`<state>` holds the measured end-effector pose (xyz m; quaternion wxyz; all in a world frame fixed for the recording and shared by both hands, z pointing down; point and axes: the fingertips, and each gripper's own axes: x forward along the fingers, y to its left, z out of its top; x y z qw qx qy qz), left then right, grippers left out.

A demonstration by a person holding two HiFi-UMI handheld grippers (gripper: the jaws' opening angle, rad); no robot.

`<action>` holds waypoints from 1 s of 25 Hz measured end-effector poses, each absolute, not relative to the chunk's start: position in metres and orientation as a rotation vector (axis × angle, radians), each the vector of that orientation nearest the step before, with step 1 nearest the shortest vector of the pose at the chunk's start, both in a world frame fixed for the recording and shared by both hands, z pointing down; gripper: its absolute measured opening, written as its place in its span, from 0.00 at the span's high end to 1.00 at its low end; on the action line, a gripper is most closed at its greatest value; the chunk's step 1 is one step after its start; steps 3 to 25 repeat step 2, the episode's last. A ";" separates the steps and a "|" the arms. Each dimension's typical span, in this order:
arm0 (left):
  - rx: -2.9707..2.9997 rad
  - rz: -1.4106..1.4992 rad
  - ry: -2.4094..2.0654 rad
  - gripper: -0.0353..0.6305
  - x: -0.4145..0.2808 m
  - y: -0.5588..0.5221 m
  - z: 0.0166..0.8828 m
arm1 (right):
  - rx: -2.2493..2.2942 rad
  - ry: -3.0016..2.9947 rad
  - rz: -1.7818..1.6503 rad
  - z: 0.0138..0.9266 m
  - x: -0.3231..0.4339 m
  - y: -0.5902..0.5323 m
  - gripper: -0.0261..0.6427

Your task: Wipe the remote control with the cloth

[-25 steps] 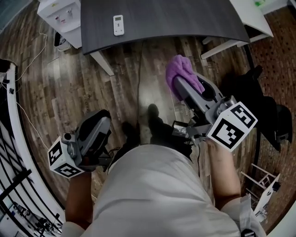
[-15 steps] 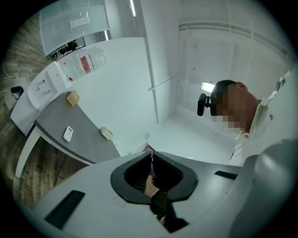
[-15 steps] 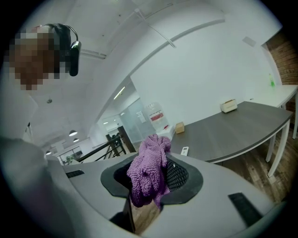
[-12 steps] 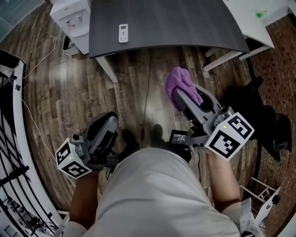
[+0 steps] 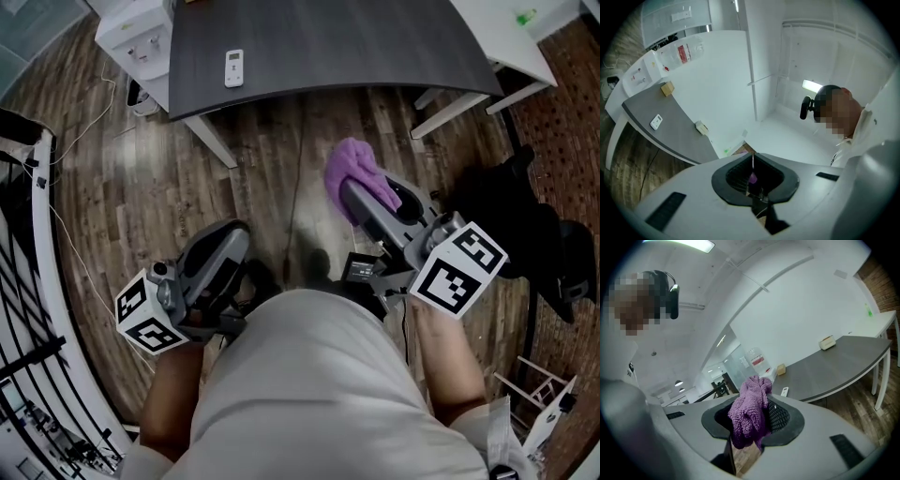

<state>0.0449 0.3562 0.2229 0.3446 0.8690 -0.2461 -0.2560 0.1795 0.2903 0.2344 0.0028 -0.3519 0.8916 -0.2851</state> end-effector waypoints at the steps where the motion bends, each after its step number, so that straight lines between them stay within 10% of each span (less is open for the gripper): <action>1: 2.257 -0.657 -0.649 0.93 0.046 0.356 0.223 | -1.107 2.793 -0.886 0.234 0.183 0.288 0.77; 25: 2.257 -0.649 -0.660 0.93 0.047 0.355 0.223 | -1.112 2.789 -0.879 0.233 0.187 0.287 0.77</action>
